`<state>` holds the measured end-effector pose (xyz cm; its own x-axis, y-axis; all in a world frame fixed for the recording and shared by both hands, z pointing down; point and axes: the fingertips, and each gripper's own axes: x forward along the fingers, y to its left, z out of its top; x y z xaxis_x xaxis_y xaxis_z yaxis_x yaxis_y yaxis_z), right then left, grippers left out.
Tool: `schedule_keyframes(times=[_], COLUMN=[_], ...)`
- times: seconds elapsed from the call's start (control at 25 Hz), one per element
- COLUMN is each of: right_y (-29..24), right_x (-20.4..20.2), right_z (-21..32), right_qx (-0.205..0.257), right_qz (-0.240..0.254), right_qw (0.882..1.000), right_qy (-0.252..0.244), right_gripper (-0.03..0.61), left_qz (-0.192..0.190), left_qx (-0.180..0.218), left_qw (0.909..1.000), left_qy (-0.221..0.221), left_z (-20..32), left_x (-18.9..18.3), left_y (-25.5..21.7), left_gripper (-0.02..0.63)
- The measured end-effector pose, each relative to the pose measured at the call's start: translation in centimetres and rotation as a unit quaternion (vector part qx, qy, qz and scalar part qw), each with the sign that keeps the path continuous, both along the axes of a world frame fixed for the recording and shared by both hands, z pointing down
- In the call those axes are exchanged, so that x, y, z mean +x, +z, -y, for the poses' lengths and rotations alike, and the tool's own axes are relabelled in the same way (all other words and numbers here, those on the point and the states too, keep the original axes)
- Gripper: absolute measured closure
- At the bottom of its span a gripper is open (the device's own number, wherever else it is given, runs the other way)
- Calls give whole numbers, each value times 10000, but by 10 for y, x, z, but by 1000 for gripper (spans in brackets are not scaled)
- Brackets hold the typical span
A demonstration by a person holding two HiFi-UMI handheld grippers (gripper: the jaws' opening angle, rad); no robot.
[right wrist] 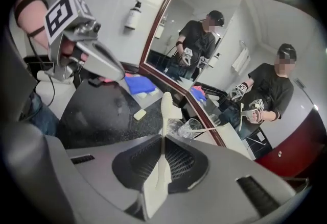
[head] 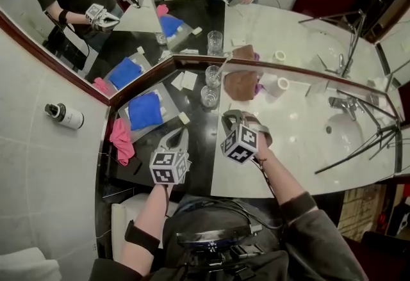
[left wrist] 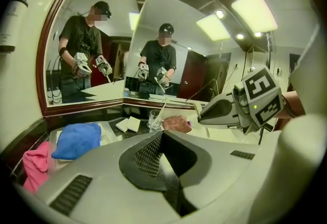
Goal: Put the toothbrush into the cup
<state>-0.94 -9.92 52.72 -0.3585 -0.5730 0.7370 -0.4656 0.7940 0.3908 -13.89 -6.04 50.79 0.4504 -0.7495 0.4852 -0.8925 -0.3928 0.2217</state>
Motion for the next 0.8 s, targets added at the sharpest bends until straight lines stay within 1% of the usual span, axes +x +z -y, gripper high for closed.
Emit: schedule_keyframes(times=[0.12, 0.24, 0.36, 0.6, 0.8], right_y=[31, 62, 91, 141, 166], right_x=[-4, -7, -9, -12, -18], right_z=[-6, -10, -13, -12, -12], right_qx=[-85, -137, -226, -537, -762], right_qz=[-627, -1259, -1725, -2296, -2488], right_qw=[9977, 9908, 9827, 9686, 9612], right_qy=[-239, -477, -640, -785, -918], right_gripper=[532, 532, 532, 533, 532], left_qz=[7, 18, 37, 97, 74], left_qx=[-83, -177, -278, -396, -468], left_qw=[10000, 9998, 9995, 9991, 9986], left_qy=[-33, -74, -119, -138, -222], left_z=[-5, -10, -16, -18, -16], left_x=[-9, -20, -29, -44, -51], left_y=[7, 16, 25, 38, 45], left_gripper=[612, 612, 612, 612, 612])
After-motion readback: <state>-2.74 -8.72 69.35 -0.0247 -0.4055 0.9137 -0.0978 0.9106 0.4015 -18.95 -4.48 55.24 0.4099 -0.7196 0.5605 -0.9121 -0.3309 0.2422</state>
